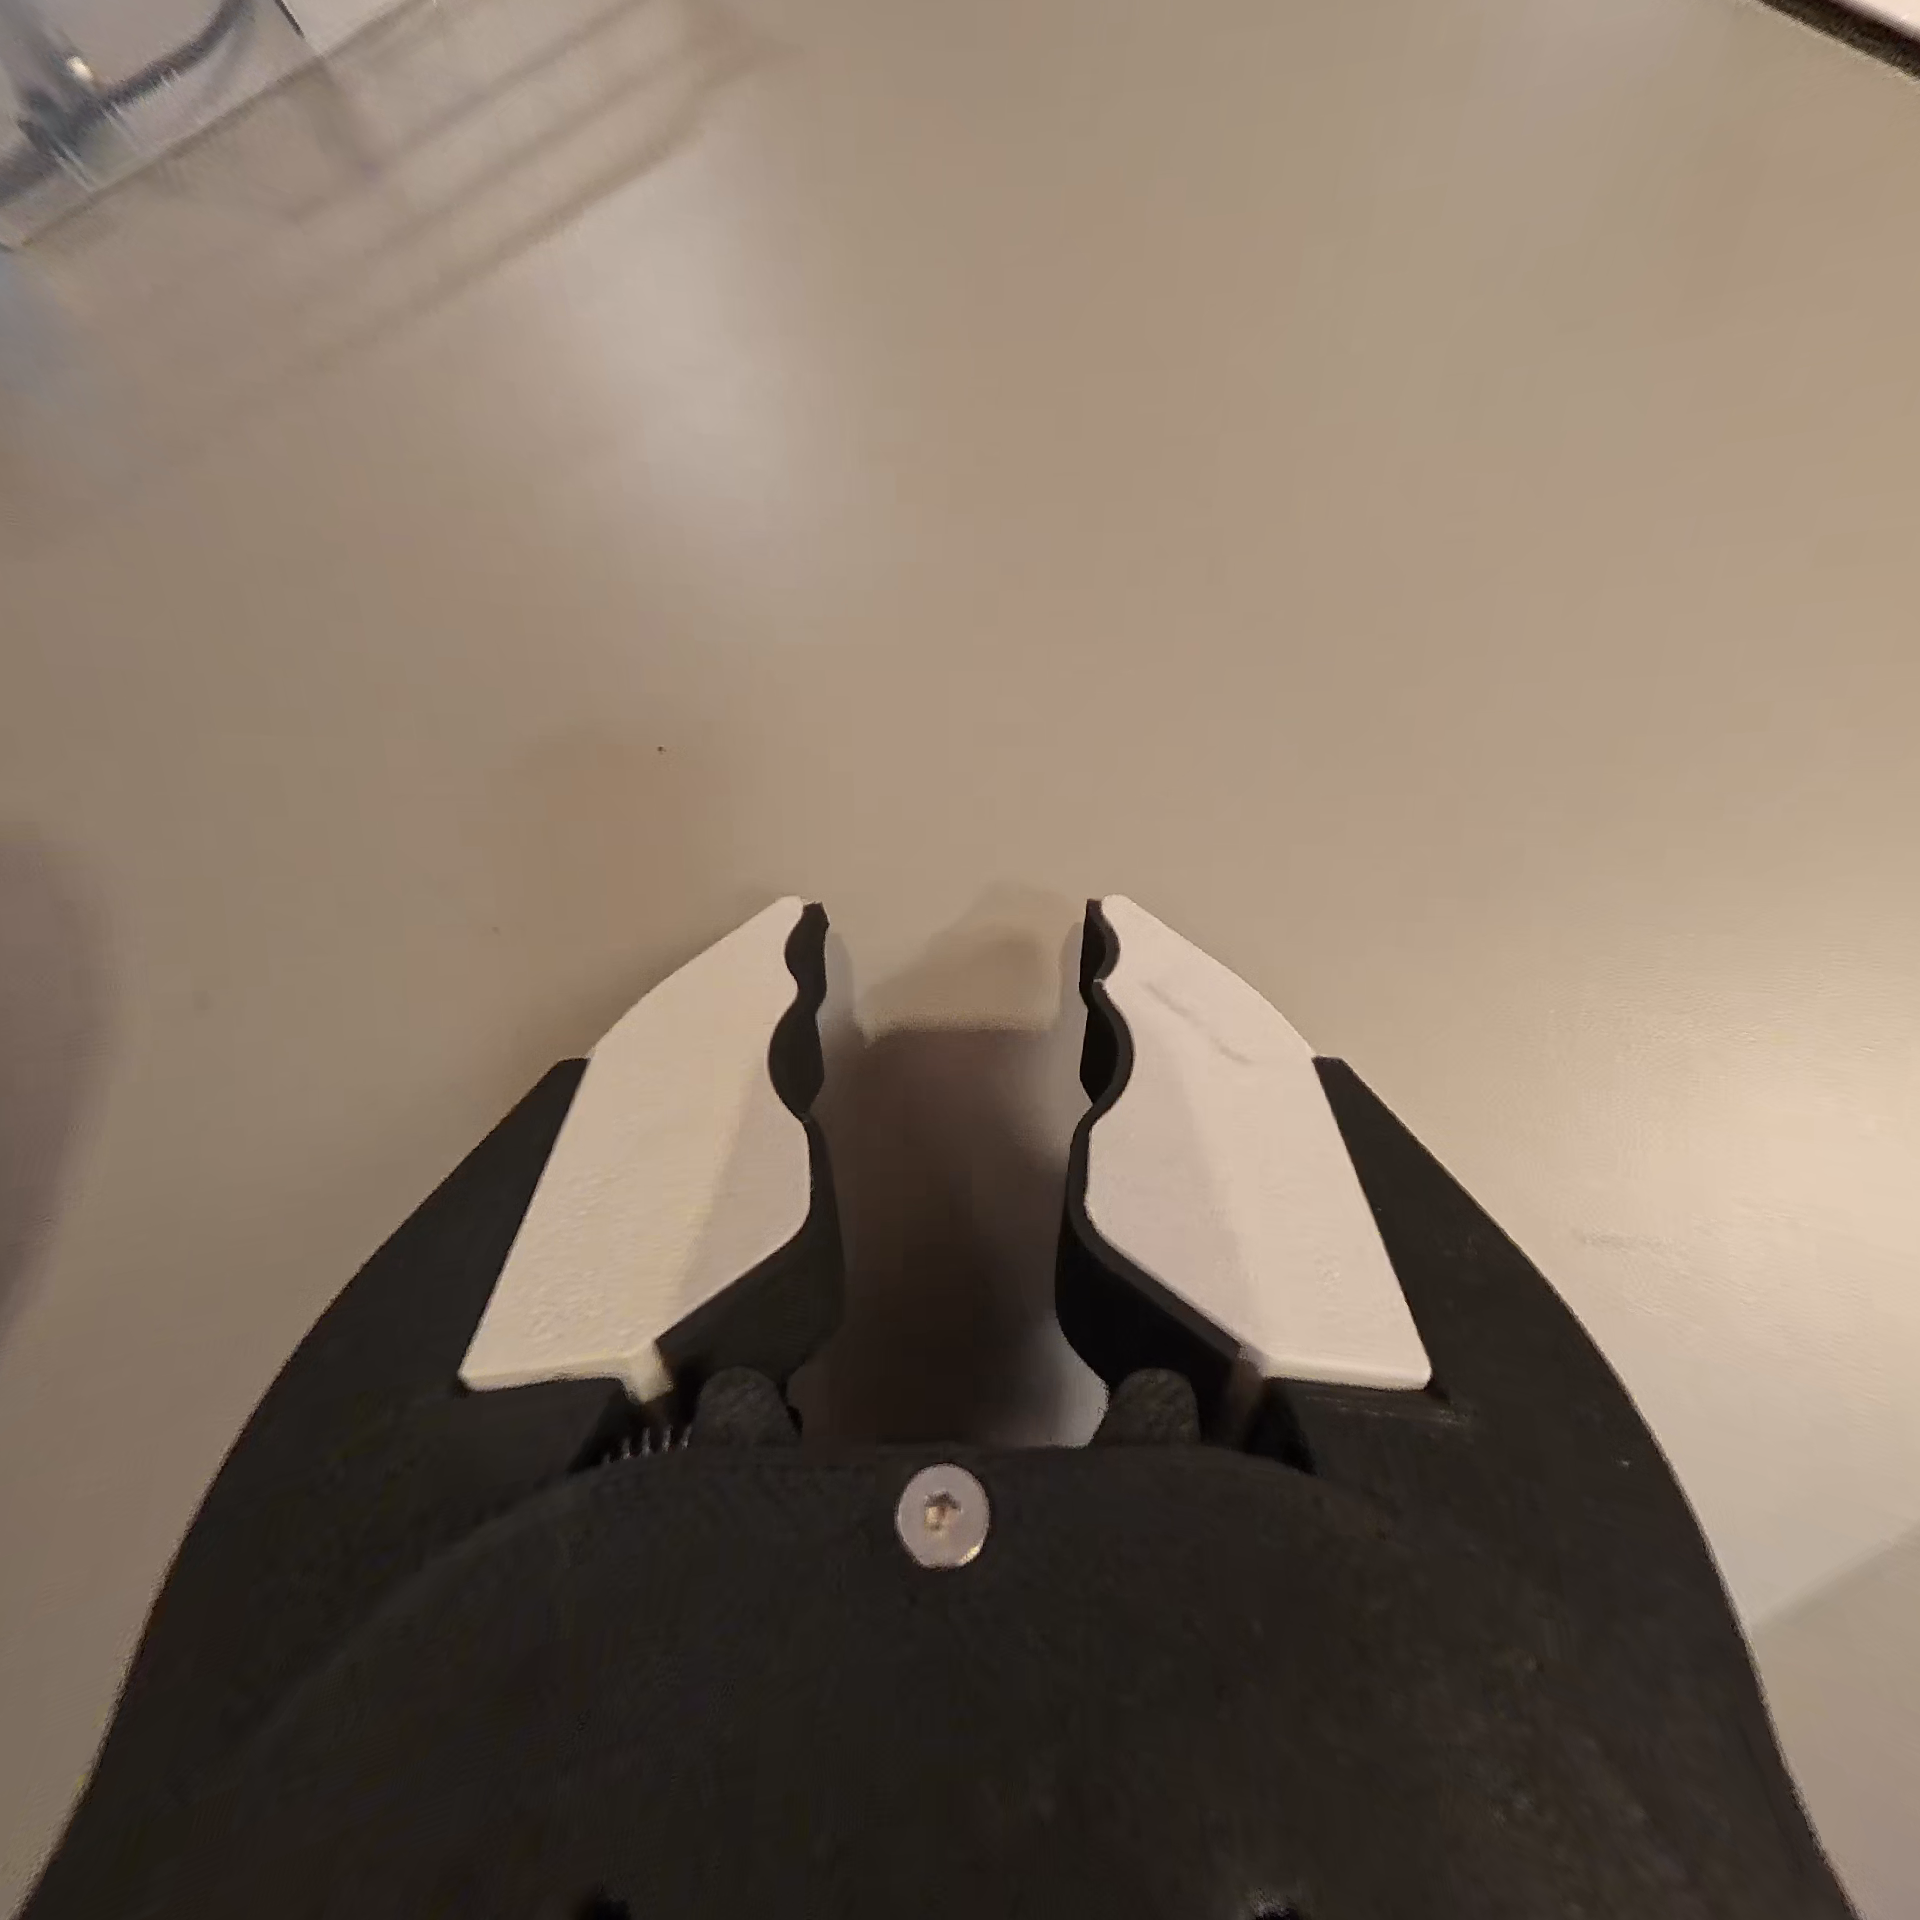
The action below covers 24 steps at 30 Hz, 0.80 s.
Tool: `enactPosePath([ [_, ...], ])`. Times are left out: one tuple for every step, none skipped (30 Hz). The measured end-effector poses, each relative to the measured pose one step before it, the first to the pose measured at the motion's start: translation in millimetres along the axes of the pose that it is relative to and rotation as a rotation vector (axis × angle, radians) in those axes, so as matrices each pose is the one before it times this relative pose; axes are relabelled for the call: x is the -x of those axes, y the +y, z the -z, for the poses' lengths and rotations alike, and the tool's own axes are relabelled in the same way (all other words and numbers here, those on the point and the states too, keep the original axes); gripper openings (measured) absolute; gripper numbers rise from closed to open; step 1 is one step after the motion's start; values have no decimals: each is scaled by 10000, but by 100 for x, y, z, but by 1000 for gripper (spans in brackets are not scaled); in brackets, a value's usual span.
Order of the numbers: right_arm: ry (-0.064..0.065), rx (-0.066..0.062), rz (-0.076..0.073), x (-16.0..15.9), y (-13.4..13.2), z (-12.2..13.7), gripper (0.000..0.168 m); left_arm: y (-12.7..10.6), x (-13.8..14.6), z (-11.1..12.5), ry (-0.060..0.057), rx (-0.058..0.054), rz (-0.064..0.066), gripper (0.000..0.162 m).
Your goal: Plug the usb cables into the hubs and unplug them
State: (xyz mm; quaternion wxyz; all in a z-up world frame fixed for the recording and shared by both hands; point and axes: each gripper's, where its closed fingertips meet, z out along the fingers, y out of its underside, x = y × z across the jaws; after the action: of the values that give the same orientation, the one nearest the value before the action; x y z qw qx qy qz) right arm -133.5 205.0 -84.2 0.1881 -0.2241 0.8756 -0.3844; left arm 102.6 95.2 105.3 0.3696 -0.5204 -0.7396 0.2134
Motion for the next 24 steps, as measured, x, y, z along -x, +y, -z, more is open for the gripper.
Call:
enactPosePath([
  [-59,-154,-88,-68,-202,148,47,316,-1249,-2430,850,242,429,28],
  [-49,-182,-54,-62,-239,156,47,469,-854,-2549,759,320,417,28],
  [-63,-204,-1,3,-281,159,47,546,-638,-2567,711,355,273,28],
  [-64,-208,43,48,-319,149,47,509,-464,-2538,639,357,201,28],
  [-55,-191,39,64,-301,138,47,403,-260,-2428,509,337,80,28],
  [-140,-226,-41,175,-359,105,48,323,-207,-2242,423,328,-102,28],
  [-327,-301,-160,444,-481,81,49,184,-98,-2021,325,298,-42,28],
  [-423,-317,-230,557,-498,78,50,43,-152,-1787,335,222,-75,28],
  [-413,-319,-268,531,-506,61,51,-22,-212,-1538,379,191,-102,28],
  [-424,-331,-287,510,-533,65,52,-50,-127,-1310,332,167,-53,28],
  [-431,-331,-267,533,-509,42,54,-8,-50,-1141,326,172,-6,28],
  [-413,-275,-226,515,-417,21,55,102,-32,-983,339,212,-7,29],
  [-355,-173,-165,445,-246,-4,57,177,40,-875,347,231,46,29],
  [-274,-83,-93,341,-97,-27,58,29,141,-702,279,91,114,28],
  [-205,19,-81,223,86,-66,58,-34,-56,-554,393,29,88,28],
  [-253,113,-125,252,227,-87,58,89,-91,-385,371,89,54,28],
  [-412,56,-184,407,150,-7,54,19,4,-156,300,21,78,28],
  [-262,25,-253,177,96,-6,50,-63,97,-31,188,-55,28,28],
  [-221,-72,-259,138,-55,-26,45,-63,87,2,179,-59,55,28],
  [-312,-197,-291,296,-242,-47,42,-39,89,-32,156,-38,47,28],
  [-465,-237,-334,562,-325,-62,40,22,87,-74,148,11,53,28],
  [-253,-96,-352,230,-136,-96,43,41,-11,-101,167,33,-6,28],
  [-29,39,-271,-142,64,-123,42,75,40,-145,77,65,-22,28],
  [82,60,-266,-303,123,-126,38,105,56,-177,47,102,-2,28],
])
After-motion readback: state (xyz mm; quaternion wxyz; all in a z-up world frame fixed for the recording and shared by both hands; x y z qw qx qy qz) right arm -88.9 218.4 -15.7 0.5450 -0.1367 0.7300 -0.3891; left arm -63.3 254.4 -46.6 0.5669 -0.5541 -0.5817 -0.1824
